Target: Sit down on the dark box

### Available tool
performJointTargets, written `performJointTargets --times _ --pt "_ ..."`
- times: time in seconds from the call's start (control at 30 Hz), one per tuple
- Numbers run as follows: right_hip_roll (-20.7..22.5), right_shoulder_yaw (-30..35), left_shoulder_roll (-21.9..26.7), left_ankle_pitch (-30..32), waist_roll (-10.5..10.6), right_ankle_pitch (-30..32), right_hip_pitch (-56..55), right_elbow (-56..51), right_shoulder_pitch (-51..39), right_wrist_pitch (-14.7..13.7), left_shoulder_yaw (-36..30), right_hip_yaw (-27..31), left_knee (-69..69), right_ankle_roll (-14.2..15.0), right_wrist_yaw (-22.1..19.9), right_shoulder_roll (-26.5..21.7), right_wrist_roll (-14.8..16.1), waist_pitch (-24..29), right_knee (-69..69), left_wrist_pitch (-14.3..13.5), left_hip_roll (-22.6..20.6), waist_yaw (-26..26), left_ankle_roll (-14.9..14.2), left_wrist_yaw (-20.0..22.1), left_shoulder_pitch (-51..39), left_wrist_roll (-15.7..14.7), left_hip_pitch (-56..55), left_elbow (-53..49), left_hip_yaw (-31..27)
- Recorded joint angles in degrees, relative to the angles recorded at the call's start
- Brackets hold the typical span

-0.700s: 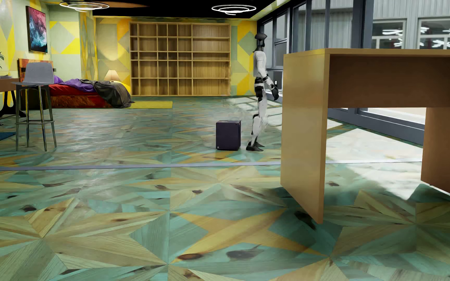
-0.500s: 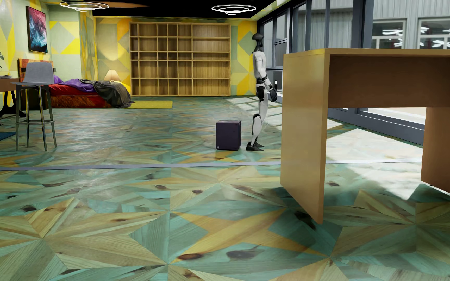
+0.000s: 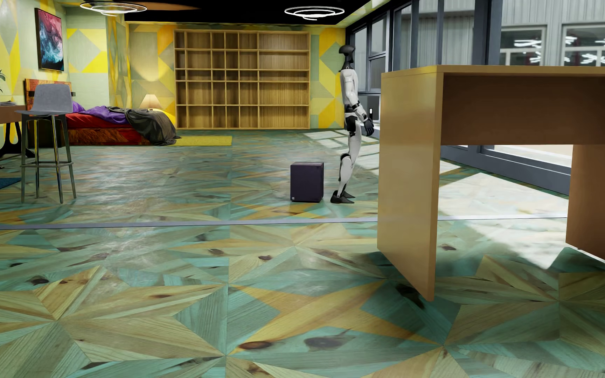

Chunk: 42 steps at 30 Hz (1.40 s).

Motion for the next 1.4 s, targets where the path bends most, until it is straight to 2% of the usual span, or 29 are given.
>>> performJointTargets --times 0.1,0.27,0.33,0.4,0.5,0.6,0.67,0.7,0.73,0.77,0.83,0.9,0.97,1.0,1.03,1.1,1.17,1.27,1.33,1.4 --pt "0.1 0.4 0.0 -0.2 0.1 -0.1 0.1 1.5 -0.7 0.3 -0.1 -0.4 0.1 -0.2 -0.5 0.1 -0.2 0.1 0.0 0.2 -0.1 0.0 0.0 0.6 -0.3 -0.2 -0.1 0.7 0.1" --pt "0.3 1.6 -0.2 -0.3 0.1 0.1 -1.6 2.5 -3.7 2.1 -3.9 -0.3 3.4 -1.5 -1.8 -0.1 1.6 2.6 2.1 0.3 -0.5 0.1 0.9 -0.6 -3.1 1.1 -3.0 -1.2 -0.6" --pt "0.1 4.4 -0.3 0.1 0.1 -0.6 -4.4 1.7 -6.9 2.3 -6.3 0.0 5.2 -1.5 -1.3 -0.1 1.3 5.8 6.1 0.5 -0.4 0.2 1.2 -1.0 -6.9 2.0 -5.0 -1.9 -1.2" --pt "-0.7 8.1 -0.5 -1.7 -0.1 -1.6 -11.4 -0.1 -11.2 2.5 -9.5 2.0 13.9 -1.5 -0.8 -0.3 0.7 8.5 13.2 1.2 -0.1 0.8 1.2 -0.6 -11.1 2.3 -13.0 -3.5 -2.4" --pt "-3.1 16.2 0.5 -4.9 0.1 -3.5 -24.4 -7.6 -20.1 1.2 -13.7 4.6 29.5 1.4 1.5 -2.5 -1.4 15.5 25.8 1.0 1.7 1.3 -0.8 -0.3 -18.7 2.1 -27.7 -9.6 -3.7" --pt "-4.4 27.3 2.8 -8.8 0.1 -6.4 -37.0 -17.1 -30.5 -1.1 -20.0 6.8 44.7 2.4 2.9 -5.8 -4.4 24.2 39.4 -0.5 3.4 1.2 -1.7 1.4 -26.3 2.4 -40.9 -16.3 -4.2" --pt "-4.4 34.4 5.8 -10.9 0.0 -8.1 -46.2 -21.7 -37.8 -1.9 -23.9 9.0 54.5 2.8 3.4 -7.5 -5.9 29.1 48.3 -1.6 4.4 1.0 -2.3 0.7 -30.9 3.5 -50.4 -22.1 -5.1" --pt "-4.8 37.6 8.3 -11.9 -0.2 -9.1 -50.8 -24.6 -41.8 -3.1 -25.8 10.1 59.2 3.5 4.5 -8.9 -7.0 31.7 53.0 -2.9 4.7 1.0 -2.7 -1.5 -33.6 4.8 -55.0 -26.9 -5.7" --pt "-5.2 41.2 11.6 -12.9 -0.2 -10.1 -55.3 -28.5 -45.7 -4.8 -27.7 11.1 64.1 4.4 5.3 -10.8 -8.1 34.0 57.6 -3.9 5.2 1.0 -3.4 -2.5 -35.9 4.3 -59.6 -32.6 -6.4" --pt "-5.3 44.8 15.7 -14.0 -0.4 -11.0 -59.6 -33.0 -49.6 -5.3 -29.1 12.1 68.9 4.9 4.5 -13.1 -7.8 36.2 62.1 -4.5 5.9 1.1 -4.2 -0.6 -37.9 2.4 -64.0 -39.2 -7.2" --pt "-5.4 50.1 23.9 -15.5 -0.6 -12.8 -67.8 -43.6 -56.3 -5.0 -31.2 14.0 78.2 6.1 -3.6 -19.5 -4.3 40.3 70.9 -6.0 7.1 1.5 -5.3 2.6 -43.0 -1.5 -72.7 -51.1 -8.4" --pt "-6.1 53.0 30.4 -16.6 -0.5 -14.4 -75.5 -52.9 -61.7 -4.4 -34.5 16.0 86.2 7.5 -13.9 -26.4 0.3 44.0 79.1 -7.2 7.4 1.5 -6.7 8.6 -48.7 -5.8 -80.7 -59.7 -9.9" --pt "-6.3 52.5 36.4 -17.6 -0.9 -15.7 -82.5 -61.5 -62.1 -5.7 -36.1 18.0 93.5 8.5 -23.6 -32.6 3.0 46.6 86.7 -9.8 7.9 1.3 -8.3 16.2 -51.4 -10.3 -87.7 -68.3 -11.2" --pt "-6.3 49.9 39.5 -18.1 -0.9 -16.4 -85.4 -64.3 -60.2 -6.2 -35.2 18.9 97.2 9.1 -27.2 -34.9 3.2 47.8 90.3 -10.9 8.2 1.2 -8.9 18.2 -51.0 -11.7 -90.9 -72.9 -12.0" --pt "-6.3 46.6 41.8 -18.5 -0.9 -17.1 -87.7 -66.3 -57.9 -6.8 -33.9 19.4 100.6 9.3 -30.4 -36.7 3.0 48.9 93.6 -12.1 8.3 1.1 -9.3 20.7 -50.1 -12.5 -93.5 -76.7 -12.6" --pt "-6.5 40.6 44.7 -19.2 -0.9 -18.0 -91.5 -70.0 -53.4 -7.4 -29.5 20.6 106.3 9.9 -33.5 -39.2 2.9 50.3 99.2 -13.9 8.9 1.0 -10.1 24.7 -46.1 -13.1 -97.5 -81.9 -13.7" --pt "-6.6 35.7 45.8 -18.8 -1.0 -17.9 -92.9 -71.6 -49.2 -7.6 -25.8 21.3 110.1 10.3 -34.5 -39.9 2.5 51.0 102.9 -14.5 9.2 0.9 -10.2 25.7 -42.3 -12.9 -99.0 -84.1 -14.2" --pt "-6.8 30.6 43.0 -17.1 -1.0 -17.1 -92.0 -70.1 -43.8 -6.6 -22.3 21.9 113.2 10.5 -32.4 -38.1 1.6 49.9 105.8 -13.1 9.3 1.3 -9.8 23.4 -38.2 -11.2 -98.3 -82.1 -14.6" --pt "-7.0 26.4 40.1 -15.6 -1.3 -15.7 -89.4 -66.5 -39.8 -6.1 -20.0 21.5 113.8 10.4 -29.1 -34.6 0.8 48.8 106.3 -11.9 9.5 1.3 -9.3 20.6 -35.0 -9.8 -96.0 -78.8 -14.7" --pt "-7.5 21.8 35.3 -14.7 -1.6 -14.8 -85.9 -61.3 -34.9 -5.3 -16.9 21.0 113.7 10.2 -25.6 -29.8 -0.2 47.0 106.3 -10.5 9.7 1.3 -8.9 17.5 -30.8 -7.9 -92.6 -73.8 -14.5"
